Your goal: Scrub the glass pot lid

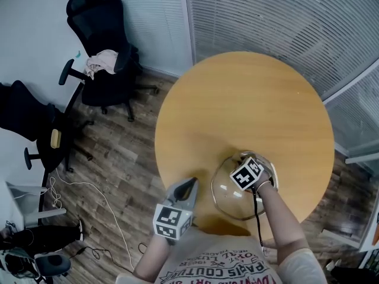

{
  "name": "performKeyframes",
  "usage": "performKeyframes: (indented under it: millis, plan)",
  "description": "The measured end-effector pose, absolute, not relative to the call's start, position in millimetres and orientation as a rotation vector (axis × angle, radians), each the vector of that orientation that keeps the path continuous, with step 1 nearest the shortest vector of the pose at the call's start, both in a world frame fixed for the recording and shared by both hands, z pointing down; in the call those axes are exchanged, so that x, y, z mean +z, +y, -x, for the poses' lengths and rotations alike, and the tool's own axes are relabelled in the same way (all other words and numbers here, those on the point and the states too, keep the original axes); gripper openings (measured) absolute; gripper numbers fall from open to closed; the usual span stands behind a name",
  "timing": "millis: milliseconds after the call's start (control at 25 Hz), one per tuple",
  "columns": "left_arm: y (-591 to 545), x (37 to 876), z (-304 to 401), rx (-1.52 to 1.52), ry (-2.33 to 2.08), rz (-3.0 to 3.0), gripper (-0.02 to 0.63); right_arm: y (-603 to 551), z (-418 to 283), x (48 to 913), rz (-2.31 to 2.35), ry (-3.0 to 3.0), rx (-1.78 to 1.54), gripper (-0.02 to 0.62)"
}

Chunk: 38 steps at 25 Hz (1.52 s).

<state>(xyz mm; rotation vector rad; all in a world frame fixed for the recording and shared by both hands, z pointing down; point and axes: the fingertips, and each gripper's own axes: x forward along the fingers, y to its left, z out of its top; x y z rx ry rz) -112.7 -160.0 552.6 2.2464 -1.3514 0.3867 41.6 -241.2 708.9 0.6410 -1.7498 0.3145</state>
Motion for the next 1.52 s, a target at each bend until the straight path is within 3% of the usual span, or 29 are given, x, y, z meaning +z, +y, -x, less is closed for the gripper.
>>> performKeyframes:
  millis: [800, 1520]
  plan:
    - [-88.8, 548.7, 153.2, 0.341, -1.511, -2.128, 0.008, -168.3, 25.2, 706.9, -0.384, -1.782, 0.102, 0.06]
    - [-30.4, 538.1, 136.1, 0.308, -1.592, -2.085, 0.008, -68.3, 24.6, 703.0, -0.112, -1.856, -0.054, 0.06]
